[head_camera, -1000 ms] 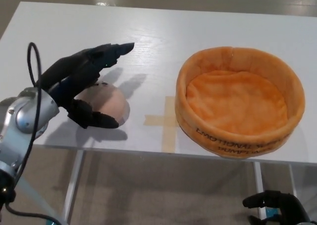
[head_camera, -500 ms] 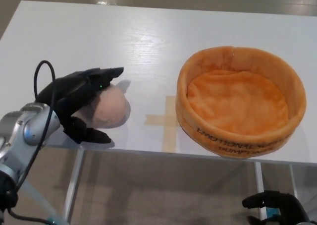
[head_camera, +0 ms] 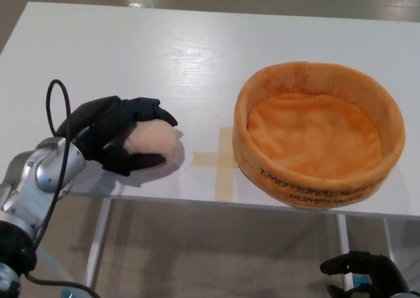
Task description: Use the left hand to pick up the pink round toy on the left and place it inside the orange plate on the desk.
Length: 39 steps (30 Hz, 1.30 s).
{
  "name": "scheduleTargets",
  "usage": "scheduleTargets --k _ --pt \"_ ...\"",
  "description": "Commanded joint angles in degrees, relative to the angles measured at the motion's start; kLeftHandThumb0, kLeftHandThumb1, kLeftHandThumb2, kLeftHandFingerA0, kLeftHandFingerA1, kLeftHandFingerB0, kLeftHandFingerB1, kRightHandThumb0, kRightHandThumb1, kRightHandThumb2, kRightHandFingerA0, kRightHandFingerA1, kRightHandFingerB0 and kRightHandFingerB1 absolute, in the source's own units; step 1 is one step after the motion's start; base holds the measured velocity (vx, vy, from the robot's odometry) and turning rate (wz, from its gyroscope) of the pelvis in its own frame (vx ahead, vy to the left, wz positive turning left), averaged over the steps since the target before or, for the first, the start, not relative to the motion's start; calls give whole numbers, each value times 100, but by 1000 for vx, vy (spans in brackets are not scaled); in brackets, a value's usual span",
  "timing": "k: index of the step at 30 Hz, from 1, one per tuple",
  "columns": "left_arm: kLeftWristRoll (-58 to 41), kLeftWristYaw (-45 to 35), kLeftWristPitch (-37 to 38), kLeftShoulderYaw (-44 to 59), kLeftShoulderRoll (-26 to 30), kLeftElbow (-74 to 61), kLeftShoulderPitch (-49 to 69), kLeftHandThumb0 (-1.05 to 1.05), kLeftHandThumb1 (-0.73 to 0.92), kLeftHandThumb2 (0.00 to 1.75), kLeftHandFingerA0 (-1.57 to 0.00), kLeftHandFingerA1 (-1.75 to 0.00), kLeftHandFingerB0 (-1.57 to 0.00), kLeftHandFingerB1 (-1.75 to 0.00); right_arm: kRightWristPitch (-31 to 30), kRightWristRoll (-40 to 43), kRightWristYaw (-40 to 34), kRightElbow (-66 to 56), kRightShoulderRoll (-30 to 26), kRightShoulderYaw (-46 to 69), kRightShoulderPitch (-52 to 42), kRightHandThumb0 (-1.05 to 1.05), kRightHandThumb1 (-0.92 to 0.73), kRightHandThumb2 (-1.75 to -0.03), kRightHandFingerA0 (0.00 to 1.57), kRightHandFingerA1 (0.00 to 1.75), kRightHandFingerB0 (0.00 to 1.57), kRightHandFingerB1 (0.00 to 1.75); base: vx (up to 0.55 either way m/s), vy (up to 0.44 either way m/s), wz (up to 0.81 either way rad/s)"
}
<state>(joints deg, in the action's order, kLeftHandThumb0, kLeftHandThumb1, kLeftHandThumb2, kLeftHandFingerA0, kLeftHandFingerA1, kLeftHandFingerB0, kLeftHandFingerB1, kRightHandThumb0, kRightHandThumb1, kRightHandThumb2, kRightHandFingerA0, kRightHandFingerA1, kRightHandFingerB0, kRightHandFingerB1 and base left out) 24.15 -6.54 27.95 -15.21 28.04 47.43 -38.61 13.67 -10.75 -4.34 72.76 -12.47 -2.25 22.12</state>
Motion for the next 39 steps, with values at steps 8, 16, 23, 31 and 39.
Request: scheduleTargets --k 8,16,23,31,39 --pt "-134 -21 369 102 -43 187 -48 -19 82 64 -104 -104 -80 -77 -45 -4 45 56 4 21 -6 -22 -45 -84 74 87 70 81 0 0 0" --pt "-278 -34 629 346 -6 473 -513 -18 80 63 -99 -107 -87 -65 -34 -88 45 53 -43 -56 10 -24 -45 -83 74 87 69 80 0 0 0" --pt "-301 -36 609 565 87 410 -1128 -23 82 64 -84 -139 -75 -91 -63 -42 42 75 -32 -27 20 -25 -44 -84 73 86 71 81 0 0 0" --pt "-146 -27 312 442 -186 326 -1877 -23 77 66 -96 -140 -83 -75 -64 -18 41 72 -1 -8 30 -23 -44 -84 76 89 70 81 0 0 0" --pt "-6 -74 -97 188 -693 323 -2335 -21 77 64 -94 -133 -90 -62 9 -27 57 70 7 -4 1 -22 -44 -83 79 91 72 82 0 0 0"
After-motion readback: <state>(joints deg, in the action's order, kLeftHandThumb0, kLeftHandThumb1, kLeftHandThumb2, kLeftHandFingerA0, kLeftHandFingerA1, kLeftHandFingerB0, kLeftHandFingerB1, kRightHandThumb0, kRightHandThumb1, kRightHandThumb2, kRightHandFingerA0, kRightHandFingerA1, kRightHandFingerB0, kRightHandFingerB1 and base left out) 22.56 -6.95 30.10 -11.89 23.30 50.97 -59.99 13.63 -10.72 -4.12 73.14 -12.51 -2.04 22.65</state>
